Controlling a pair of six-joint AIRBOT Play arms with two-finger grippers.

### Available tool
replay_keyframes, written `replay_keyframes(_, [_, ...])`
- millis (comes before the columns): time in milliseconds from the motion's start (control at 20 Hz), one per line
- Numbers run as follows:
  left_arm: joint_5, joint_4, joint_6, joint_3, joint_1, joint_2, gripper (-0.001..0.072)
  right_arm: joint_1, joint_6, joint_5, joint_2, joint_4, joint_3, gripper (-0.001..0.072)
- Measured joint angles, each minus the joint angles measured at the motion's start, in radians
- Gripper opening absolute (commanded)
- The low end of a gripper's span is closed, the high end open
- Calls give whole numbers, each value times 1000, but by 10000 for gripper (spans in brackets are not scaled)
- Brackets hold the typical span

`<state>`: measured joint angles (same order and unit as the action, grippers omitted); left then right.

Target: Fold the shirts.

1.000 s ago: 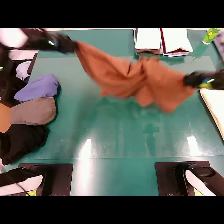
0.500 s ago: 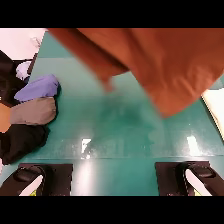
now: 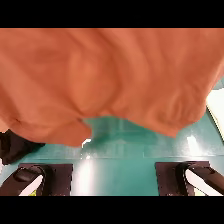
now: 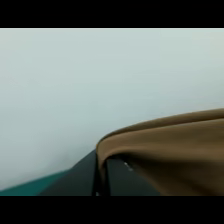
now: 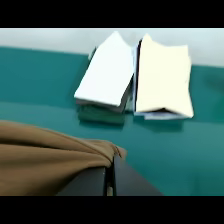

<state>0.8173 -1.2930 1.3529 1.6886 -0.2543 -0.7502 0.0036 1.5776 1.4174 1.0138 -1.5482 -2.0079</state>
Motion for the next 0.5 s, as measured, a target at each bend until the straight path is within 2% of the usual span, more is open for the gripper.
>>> replay_keyframes(300, [327,-5,1,0,0,-391,27,97,-2,-16,288,26,127,15])
replay_keyframes(500, [349,-34,3,0,1,-688,28,114,-2,-115,504,29,151,16])
